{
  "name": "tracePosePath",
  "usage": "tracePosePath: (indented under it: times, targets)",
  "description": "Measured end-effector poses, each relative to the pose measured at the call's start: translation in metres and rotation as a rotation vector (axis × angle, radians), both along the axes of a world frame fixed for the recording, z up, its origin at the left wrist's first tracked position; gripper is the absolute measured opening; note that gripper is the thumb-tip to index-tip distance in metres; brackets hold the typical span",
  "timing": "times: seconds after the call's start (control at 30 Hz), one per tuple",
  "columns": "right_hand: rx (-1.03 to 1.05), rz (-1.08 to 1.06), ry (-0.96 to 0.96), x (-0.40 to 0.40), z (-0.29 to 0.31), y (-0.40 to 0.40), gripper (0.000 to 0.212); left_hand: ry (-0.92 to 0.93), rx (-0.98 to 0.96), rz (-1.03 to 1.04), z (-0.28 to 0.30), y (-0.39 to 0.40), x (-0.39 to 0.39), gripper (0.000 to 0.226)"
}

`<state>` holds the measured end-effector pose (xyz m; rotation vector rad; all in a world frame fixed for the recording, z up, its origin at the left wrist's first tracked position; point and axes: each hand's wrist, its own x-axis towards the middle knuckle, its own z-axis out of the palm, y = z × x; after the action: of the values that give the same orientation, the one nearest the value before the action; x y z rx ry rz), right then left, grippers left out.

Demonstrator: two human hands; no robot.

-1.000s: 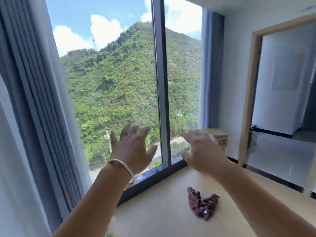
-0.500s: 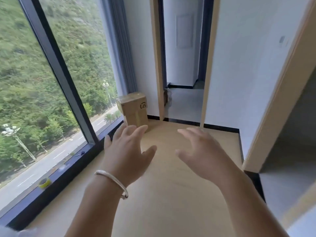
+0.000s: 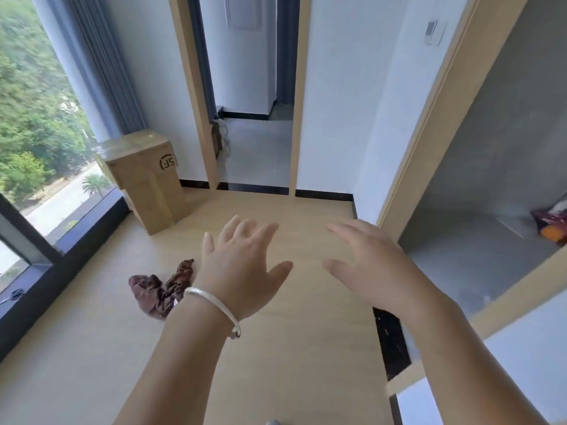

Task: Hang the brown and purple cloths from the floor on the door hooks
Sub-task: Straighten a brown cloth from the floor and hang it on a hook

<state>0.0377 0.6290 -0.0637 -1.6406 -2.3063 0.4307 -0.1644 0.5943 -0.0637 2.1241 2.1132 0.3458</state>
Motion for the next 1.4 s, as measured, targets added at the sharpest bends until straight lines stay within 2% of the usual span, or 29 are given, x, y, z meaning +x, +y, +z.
tracePosePath:
  times: [0.33,0.53,0.73,1.03,1.4]
  targets:
    - [-0.081,-0.033,-0.142,-0.045,-0.005,0.113,0.06,-0.083,-0.094,-0.035,-0.024,0.12,-0.054,0.064]
    - [-0.126,-0.007,-0.128,-0.055,-0.019,0.173,0.06,-0.081,-0.146,-0.009,-0.033,0.176,-0.065,0.063]
    - [-0.121,0.008,-0.079,-0.033,-0.028,0.252,0.06,-0.035,-0.191,-0.042,-0.035,0.252,-0.044,0.064]
    - [-0.078,0.021,-0.037,0.028,-0.018,0.415,0.061,0.052,-0.146,-0.061,-0.017,0.418,0.017,0.064]
    - [-0.06,0.049,0.002,0.051,-0.026,0.588,0.06,0.016,-0.123,-0.03,-0.017,0.592,0.038,0.065]
